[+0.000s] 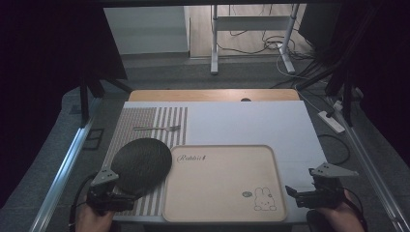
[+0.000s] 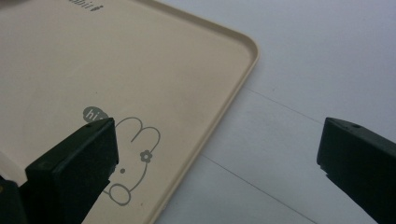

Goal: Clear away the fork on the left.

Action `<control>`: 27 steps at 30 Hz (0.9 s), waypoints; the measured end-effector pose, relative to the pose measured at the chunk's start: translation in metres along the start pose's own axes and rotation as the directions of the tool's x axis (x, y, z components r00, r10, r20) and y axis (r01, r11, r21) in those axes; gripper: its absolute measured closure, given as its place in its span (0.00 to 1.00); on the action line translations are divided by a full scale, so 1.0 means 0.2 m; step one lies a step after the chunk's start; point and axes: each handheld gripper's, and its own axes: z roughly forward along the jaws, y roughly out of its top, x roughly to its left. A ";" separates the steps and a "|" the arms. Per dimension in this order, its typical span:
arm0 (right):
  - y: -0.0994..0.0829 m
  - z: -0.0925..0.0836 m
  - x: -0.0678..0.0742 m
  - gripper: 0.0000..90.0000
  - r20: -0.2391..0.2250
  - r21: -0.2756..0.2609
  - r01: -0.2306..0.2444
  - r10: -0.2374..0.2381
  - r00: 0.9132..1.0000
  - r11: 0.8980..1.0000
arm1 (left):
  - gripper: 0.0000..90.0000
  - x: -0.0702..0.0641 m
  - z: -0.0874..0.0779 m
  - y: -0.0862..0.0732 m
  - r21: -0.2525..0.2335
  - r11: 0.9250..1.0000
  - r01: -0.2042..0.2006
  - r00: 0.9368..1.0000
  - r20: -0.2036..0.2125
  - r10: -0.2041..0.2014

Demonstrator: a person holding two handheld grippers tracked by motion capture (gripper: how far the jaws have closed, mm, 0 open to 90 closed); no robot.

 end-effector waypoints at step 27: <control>0.00 0.01 0.00 0.00 0.001 0.011 0.002 -0.002 1.000 1.000 | 0.00 0.13 0.14 0.13 0.007 1.000 -0.004 1.000 0.023 0.004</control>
